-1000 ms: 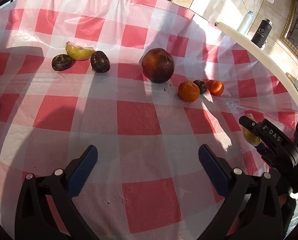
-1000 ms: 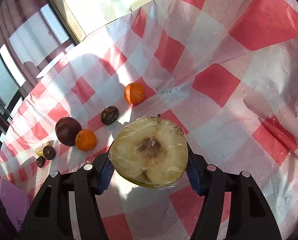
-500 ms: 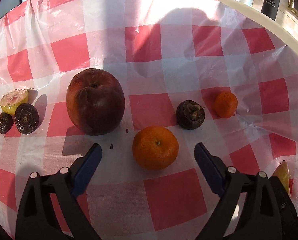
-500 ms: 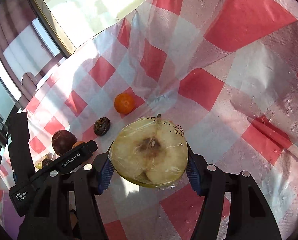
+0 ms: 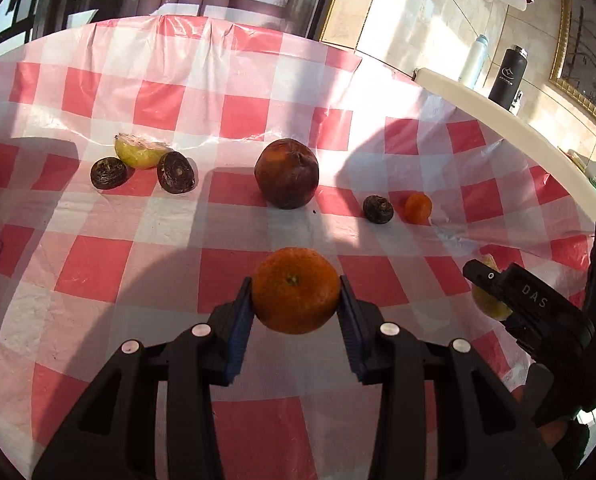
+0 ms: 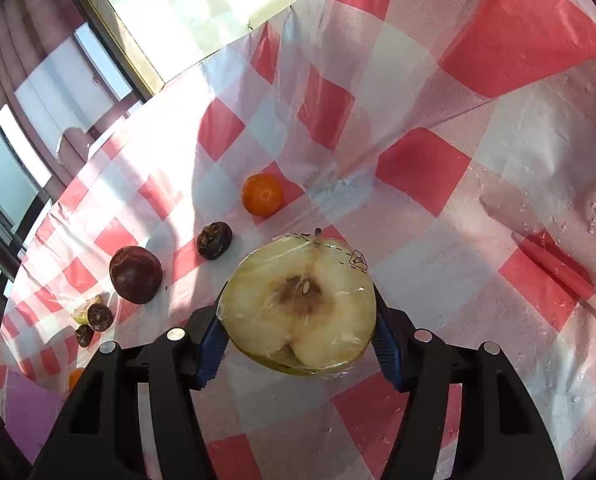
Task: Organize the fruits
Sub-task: 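Carry the orange and pear half into the white box and release both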
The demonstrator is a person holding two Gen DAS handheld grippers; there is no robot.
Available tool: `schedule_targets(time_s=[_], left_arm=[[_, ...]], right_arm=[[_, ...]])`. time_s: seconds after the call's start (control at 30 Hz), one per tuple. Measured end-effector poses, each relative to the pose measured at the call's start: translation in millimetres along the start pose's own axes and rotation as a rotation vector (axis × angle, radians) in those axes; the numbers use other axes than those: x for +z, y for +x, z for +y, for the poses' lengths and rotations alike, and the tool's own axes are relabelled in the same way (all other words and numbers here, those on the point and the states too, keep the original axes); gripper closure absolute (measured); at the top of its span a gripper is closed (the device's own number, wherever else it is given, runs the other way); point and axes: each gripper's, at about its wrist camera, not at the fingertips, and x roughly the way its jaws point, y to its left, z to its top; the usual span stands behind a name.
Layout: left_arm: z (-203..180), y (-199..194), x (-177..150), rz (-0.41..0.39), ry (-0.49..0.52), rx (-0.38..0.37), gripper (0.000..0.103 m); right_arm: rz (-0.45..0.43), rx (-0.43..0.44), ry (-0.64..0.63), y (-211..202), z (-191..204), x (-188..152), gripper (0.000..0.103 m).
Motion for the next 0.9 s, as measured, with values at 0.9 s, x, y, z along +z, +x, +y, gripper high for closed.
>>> schedule_targets(time_s=[0.9], left_arm=[[111.1, -59.3, -37.0, 0.033, -0.188, 0.083, 0.062]], right_arm=[[0.219, 0.329, -0.376, 9.2, 126.9, -75.2, 0.041]])
